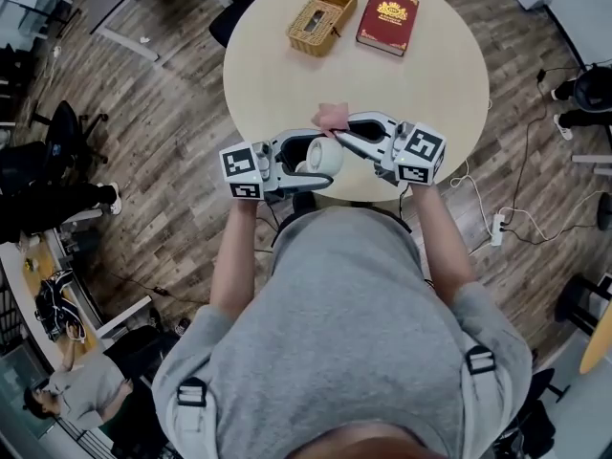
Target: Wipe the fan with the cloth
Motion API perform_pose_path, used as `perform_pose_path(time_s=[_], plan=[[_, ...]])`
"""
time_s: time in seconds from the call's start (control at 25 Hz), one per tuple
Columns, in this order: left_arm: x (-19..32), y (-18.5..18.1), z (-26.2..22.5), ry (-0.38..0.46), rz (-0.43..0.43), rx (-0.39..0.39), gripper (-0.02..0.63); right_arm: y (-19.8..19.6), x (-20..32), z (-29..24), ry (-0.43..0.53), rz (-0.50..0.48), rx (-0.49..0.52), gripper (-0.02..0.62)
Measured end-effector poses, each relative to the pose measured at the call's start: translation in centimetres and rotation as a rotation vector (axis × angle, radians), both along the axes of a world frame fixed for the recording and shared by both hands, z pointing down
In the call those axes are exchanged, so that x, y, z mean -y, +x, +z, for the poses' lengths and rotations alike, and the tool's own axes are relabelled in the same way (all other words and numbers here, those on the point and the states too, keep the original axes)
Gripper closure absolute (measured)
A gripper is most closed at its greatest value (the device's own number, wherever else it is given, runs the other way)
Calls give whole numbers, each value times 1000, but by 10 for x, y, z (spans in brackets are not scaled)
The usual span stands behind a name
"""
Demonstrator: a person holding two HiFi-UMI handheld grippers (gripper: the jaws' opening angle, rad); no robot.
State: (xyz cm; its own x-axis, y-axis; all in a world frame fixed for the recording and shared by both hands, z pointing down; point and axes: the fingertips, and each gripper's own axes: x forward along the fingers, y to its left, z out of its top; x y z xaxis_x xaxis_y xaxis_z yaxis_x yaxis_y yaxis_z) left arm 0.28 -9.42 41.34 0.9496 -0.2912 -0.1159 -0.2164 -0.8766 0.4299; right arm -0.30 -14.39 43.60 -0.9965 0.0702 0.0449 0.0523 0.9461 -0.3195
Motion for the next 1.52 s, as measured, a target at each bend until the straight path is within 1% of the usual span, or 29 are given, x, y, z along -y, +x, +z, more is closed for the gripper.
perform_pose_path(time_s=[0.16,0.32,0.44,0.68,0.8,0.88,1.04,1.28,1.36,1.44,1.52], plan=[[4,-18,-3,-28,-8,-102,235,-9,1,2,-5,21,16,554],[13,-42,-9,-46,-48,-216,235,-16,-3,-2,7,22,13,554],[20,-53,-8,-63,-56,-259,235,-23,-10,0,20,21,-4,554],[31,-69,-4,-112,-87,-363,235,-31,-23,-4,44,17,2,554],[37,-77,-4,-143,-97,-406,235,-34,-32,-19,42,-21,48,554],[37,-82,-7,-152,-91,-447,235,-38,-38,-32,71,-39,70,554],[34,-79,-15,-161,-53,-519,235,-36,-36,-47,120,-20,93,554],[24,-63,-23,-187,35,-583,235,-26,-19,-55,155,71,110,554],[22,-61,-30,-177,32,-609,235,-23,-13,-53,169,97,98,554],[20,-60,-40,-149,13,-631,235,-20,-13,-50,201,107,75,554],[20,-58,-48,-124,-2,-636,235,-17,-19,-52,232,106,72,555]])
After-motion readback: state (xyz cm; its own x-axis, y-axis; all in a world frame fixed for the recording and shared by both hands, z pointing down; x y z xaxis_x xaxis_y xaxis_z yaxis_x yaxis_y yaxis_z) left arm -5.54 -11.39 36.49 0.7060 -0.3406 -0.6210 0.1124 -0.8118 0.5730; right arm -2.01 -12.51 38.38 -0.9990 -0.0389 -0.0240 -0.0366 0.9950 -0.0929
